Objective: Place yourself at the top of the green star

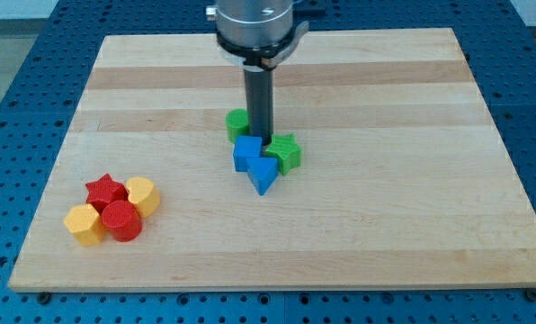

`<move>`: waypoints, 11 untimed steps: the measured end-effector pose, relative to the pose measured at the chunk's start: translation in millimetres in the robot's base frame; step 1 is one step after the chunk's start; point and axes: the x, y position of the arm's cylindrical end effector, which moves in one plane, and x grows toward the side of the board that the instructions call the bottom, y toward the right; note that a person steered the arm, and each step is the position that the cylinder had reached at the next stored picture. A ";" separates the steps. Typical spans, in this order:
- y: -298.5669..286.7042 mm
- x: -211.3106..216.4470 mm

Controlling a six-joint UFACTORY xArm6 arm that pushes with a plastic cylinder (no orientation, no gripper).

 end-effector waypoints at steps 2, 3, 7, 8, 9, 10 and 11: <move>-36.5 18.9; -57.0 31.8; -111.1 -64.7; -98.1 -128.4; -43.4 -127.3; 7.2 -57.6; 35.5 -15.6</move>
